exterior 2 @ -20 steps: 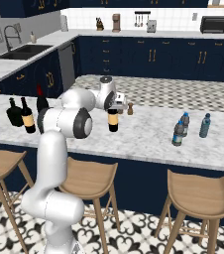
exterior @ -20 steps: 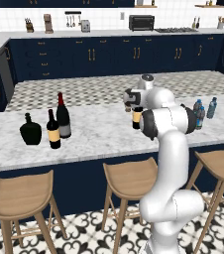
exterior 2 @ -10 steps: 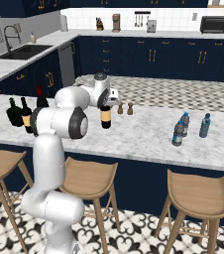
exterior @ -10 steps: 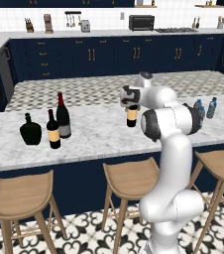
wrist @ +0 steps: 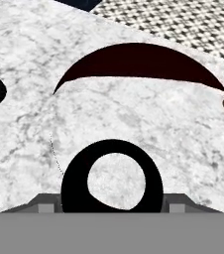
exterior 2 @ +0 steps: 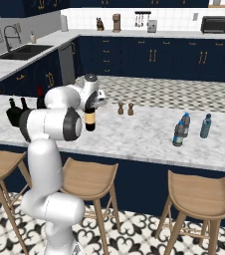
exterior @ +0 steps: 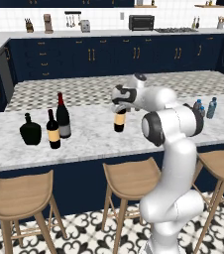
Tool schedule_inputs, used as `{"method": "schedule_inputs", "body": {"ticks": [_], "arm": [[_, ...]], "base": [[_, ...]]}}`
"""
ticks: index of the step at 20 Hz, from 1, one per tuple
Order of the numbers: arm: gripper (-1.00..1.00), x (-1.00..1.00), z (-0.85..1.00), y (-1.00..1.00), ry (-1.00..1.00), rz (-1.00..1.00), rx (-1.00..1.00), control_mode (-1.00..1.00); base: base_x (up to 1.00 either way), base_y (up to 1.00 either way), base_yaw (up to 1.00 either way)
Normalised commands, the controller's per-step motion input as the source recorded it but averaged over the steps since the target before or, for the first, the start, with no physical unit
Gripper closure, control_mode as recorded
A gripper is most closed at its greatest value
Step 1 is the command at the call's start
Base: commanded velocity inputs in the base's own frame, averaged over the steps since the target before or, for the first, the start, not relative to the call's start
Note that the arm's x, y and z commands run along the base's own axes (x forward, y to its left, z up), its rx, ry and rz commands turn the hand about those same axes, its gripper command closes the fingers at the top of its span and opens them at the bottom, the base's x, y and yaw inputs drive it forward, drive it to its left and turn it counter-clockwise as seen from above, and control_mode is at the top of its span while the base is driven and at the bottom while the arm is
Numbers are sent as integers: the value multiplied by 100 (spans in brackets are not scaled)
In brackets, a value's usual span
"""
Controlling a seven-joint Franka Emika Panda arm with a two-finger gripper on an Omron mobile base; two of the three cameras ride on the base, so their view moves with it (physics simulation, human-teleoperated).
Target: Move the plastic bottles in the middle to the plastics group, and the glass bottles in the middle to the glass group.
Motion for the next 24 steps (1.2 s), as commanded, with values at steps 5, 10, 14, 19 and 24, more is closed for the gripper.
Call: {"method": "schedule_inputs", "body": {"ticks": [5,10,14,19,24], "arm": [[100,-29,0,100,0,17,-1,-100],[100,-19,0,95,0,12,-3,-100],[100,-17,0,72,0,7,-3,-100],[100,-3,0,59,0,4,-4,-100],[100,0,0,54,0,2,-4,-100]], "base": [[0,0,0],[0,0,0],[0,0,0],[0,0,0],[0,0,0]]}}
